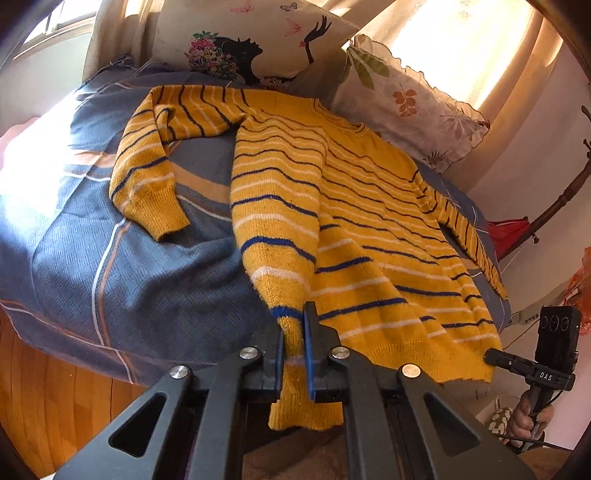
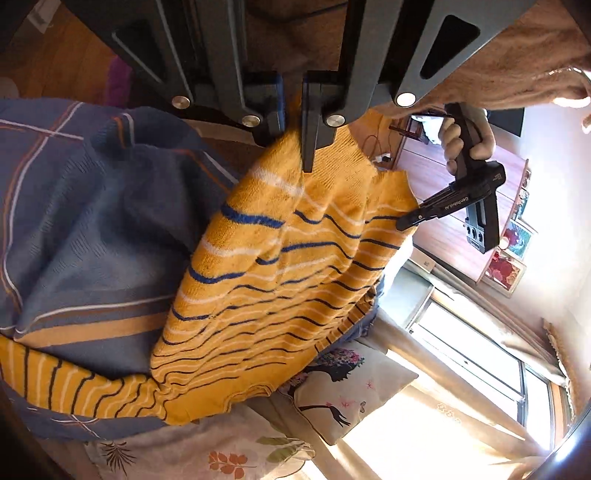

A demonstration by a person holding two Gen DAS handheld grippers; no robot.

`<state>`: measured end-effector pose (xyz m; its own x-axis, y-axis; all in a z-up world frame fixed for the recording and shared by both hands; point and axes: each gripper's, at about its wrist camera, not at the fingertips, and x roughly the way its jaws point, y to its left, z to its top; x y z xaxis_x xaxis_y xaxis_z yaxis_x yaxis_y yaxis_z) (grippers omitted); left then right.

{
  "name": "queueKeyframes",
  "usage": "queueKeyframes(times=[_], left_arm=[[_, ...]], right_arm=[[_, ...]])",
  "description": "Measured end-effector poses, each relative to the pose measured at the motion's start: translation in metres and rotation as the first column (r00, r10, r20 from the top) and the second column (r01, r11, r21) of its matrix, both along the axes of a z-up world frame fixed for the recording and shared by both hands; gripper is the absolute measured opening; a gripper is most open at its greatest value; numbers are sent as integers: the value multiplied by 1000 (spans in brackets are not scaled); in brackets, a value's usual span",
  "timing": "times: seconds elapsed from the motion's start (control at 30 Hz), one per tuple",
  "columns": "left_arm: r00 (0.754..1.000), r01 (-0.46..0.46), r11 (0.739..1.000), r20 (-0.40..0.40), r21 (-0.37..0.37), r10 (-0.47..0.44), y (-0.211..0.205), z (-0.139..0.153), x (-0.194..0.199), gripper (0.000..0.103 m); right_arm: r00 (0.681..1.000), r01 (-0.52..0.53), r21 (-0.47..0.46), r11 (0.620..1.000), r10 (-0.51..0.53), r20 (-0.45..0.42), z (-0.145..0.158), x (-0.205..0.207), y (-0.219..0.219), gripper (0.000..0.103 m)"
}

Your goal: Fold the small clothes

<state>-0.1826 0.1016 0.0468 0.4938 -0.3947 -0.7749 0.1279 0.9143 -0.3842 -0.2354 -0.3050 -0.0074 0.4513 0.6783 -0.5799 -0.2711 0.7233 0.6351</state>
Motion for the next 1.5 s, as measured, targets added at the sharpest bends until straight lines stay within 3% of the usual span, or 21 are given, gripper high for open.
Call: queueKeyframes(times=[0.13, 0.17, 0.2, 0.23, 0.27, 0.3, 0.33, 0.5, 0.6, 0.73, 0.77, 0.83, 0.87, 0.9, 1.17, 1.2, 1.27, 1.33, 1.43, 1.5], left_arm=[[1000, -25, 1000, -15, -19, 25, 24, -8, -3, 9], [999, -35, 999, 7, -18, 36, 30, -3, -4, 11], [998, -48, 999, 38, -13, 48, 35, 3, -5, 18], [995, -63, 998, 74, -5, 63, 39, 10, -6, 31], [991, -78, 997, 111, -2, 78, 42, 17, -5, 38], [985, -92, 996, 144, -3, 91, 44, 22, -5, 49], [981, -97, 995, 168, -10, 98, 44, 27, -2, 51], [976, -72, 997, 202, -24, 76, 26, 39, 20, 52], [977, -43, 999, 208, -22, 47, 11, 39, 32, 53], [979, -12, 999, 203, -31, 18, -4, 36, 43, 53], [979, -8, 999, 205, -32, 14, -6, 36, 45, 53], [977, -7, 1000, 211, -28, 13, -10, 37, 48, 53], [977, -10, 1000, 214, -27, 16, -10, 37, 49, 53], [976, -15, 999, 215, -29, 21, -9, 37, 51, 53], [978, -84, 992, 184, -98, 101, 21, 25, 68, 53], [977, -92, 991, 182, -100, 109, 25, 24, 69, 53], [977, -105, 989, 177, -105, 122, 32, 20, 70, 53], [977, -114, 987, 166, -117, 133, 39, 16, 70, 54], [976, -128, 983, 157, -128, 148, 48, 13, 68, 54], [974, -137, 983, 164, -119, 155, 55, 13, 63, 55]], right_arm=[[998, 46, -44, 998, -48, -46, -15, -3, -17, 10], [994, 103, -55, 993, -105, -28, -12, -3, -30, 18], [983, 185, -51, 981, -185, -6, -7, 0, -49, 37], [960, 281, -37, 959, -280, 14, -4, 2, -70, 50], [925, 379, -22, 925, -379, 29, -3, 4, -94, 68], [875, 483, -11, 875, -482, 38, -3, 7, -119, 70], [821, 570, -10, 822, -569, 32, -6, 12, -141, 70], [593, 804, 3, 595, -800, -85, -33, 36, -223, 70], [519, 855, 44, 518, -848, -108, -40, 42, -249, 68], [416, 908, -13, 419, -904, -104, -40, 54, -276, 68], [408, 913, 9, 409, -908, -100, -43, 52, -285, 68], [401, 916, 31, 400, -909, -112, -43, 59, -293, 43], [416, 910, 58, 412, -901, -126, -42, 62, -299, 17], [428, 904, 81, 420, -894, -133, -40, 65, -306, 9], [294, 955, 12, 295, -954, 61, 42, 63, -338, 8], [288, 958, -15, 288, -952, 102, 55, 69, -335, 7], [325, 946, -35, 324, -932, 161, 77, 84, -322, 6], [403, 914, -45, 402, -894, 195, 92, 106, -299, 6], [554, 832, -92, 547, -808, 202, 103, 139, -258, 6], [614, 790, -145, 596, -765, 196, 104, 150, -236, 12]])
